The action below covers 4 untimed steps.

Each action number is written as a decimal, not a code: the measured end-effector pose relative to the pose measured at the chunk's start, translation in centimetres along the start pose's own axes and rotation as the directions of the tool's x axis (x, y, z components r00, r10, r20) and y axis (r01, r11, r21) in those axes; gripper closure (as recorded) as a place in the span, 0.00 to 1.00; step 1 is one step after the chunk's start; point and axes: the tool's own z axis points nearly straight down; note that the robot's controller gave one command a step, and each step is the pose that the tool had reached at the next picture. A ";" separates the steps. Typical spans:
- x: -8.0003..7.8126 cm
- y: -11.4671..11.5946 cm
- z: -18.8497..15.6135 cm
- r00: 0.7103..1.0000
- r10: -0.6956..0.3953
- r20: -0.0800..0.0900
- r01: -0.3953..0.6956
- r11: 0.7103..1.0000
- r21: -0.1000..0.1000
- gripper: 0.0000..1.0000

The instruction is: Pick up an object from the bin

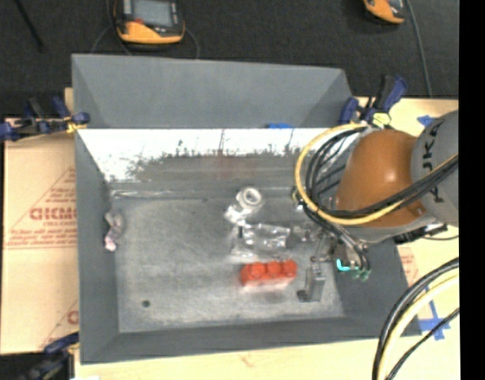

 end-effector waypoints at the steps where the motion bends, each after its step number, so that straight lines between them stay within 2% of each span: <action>1: -4.4 -0.2 5.0 1.000 -0.007 0.027 0.007 1.000 0.002 0.00; 2: -2.9 1.8 5.8 0.999 0.009 0.039 -0.010 1.000 0.005 0.00; 3: -3.0 1.9 5.3 0.999 0.003 0.032 -0.004 1.000 0.002 1.00; 4: -4.4 0.0 -11.0 1.000 0.020 0.017 -0.020 1.000 0.000 1.00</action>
Offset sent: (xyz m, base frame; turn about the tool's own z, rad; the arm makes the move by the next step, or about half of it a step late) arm 0.0430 -0.0005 -0.0671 -0.0086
